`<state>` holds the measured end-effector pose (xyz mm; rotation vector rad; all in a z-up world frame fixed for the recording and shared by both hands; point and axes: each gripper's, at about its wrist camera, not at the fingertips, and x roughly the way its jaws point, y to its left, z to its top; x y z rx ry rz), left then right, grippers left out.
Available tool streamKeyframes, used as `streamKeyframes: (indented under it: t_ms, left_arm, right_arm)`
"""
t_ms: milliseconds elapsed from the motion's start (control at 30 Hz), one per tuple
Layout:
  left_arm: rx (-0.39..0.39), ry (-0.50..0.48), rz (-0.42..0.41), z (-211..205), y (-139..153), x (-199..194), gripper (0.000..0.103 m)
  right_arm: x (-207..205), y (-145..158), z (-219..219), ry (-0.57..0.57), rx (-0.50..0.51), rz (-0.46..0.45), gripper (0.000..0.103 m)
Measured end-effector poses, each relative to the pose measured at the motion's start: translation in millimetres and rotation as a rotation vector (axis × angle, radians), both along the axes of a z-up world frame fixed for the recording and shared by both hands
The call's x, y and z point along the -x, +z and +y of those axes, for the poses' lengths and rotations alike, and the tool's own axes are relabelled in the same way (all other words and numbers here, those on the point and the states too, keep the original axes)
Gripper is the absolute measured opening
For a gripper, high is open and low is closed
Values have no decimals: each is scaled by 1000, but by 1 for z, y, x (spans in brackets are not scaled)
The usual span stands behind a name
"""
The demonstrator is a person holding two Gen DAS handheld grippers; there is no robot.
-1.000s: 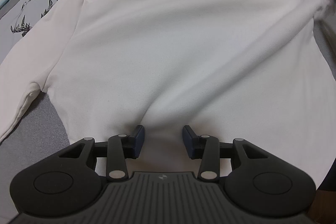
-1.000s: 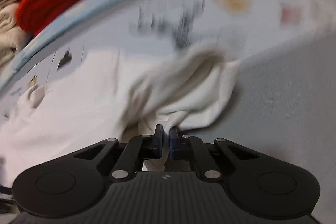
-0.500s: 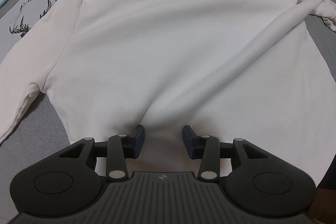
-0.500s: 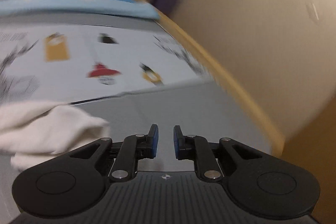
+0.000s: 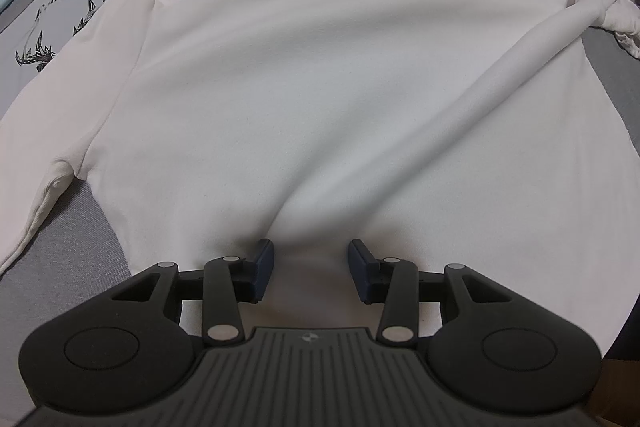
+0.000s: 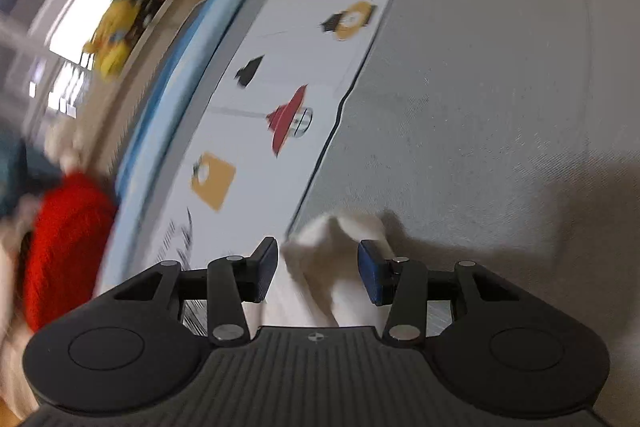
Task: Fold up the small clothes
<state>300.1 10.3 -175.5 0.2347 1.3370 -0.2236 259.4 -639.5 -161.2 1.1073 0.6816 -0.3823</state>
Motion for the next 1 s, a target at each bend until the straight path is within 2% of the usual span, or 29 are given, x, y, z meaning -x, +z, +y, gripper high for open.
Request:
streamKeyframes:
  t_ms: [67, 100, 167, 233, 300, 333, 367, 433, 533, 567, 633, 667, 767, 867, 900, 967, 1000]
  left_arm:
    - [-1, 0, 3, 0, 0, -2, 47]
    - [0, 1, 6, 0, 0, -3, 47]
    - [2, 1, 9, 1, 0, -4, 47]
    - [4, -2, 11, 2, 1, -5, 47]
    - [3, -5, 10, 2, 1, -5, 47]
    - [1, -6, 9, 1, 1, -5, 47]
    - [-2, -8, 7, 1, 1, -4, 47]
    - [-9, -14, 1, -1, 1, -2, 48]
    - [-11, -10, -3, -3, 2, 0, 48]
    - [-12, -9, -3, -4, 2, 0, 48]
    - [-17, -8, -3, -6, 2, 0, 48]
    - [-20, -6, -2, -7, 3, 0, 48]
    - [-20, 1, 2, -9, 5, -3, 48]
    - [1, 11, -7, -8, 14, -7, 48]
    - [12, 22, -15, -6, 17, -9, 48]
    - [29, 39, -21, -4, 21, -12, 48]
    - [30, 45, -17, -3, 20, -12, 48]
  right_arm:
    - [-21, -4, 0, -6, 10, 28, 27]
    - [-26, -5, 2, -10, 16, 38, 9]
    - [-32, 6, 8, -16, 70, 19, 6]
    - [-31, 42, 21, 28, 163, -160, 5]
    - [-11, 85, 37, 48, 323, -405, 3]
    - [0, 93, 40, 27, 359, -474, 3]
    - [11, 95, 40, -14, 389, -491, 3]
    - [23, 77, 31, -120, 372, -368, 4]
    - [16, 33, 11, -163, 360, 78, 7]
    - [18, 20, 6, -177, 335, 151, 7]
    - [23, 16, -2, -193, 282, 118, 7]
    - [21, 22, -1, -176, 306, 85, 7]
    - [-1, 46, 16, -38, 404, -52, 12]
    - [-35, 50, 35, 135, 374, -135, 12]
    - [-51, 47, 41, 192, 355, -133, 12]
    - [-77, 37, 50, 265, 320, -104, 19]
    - [-84, 32, 52, 283, 313, -77, 29]
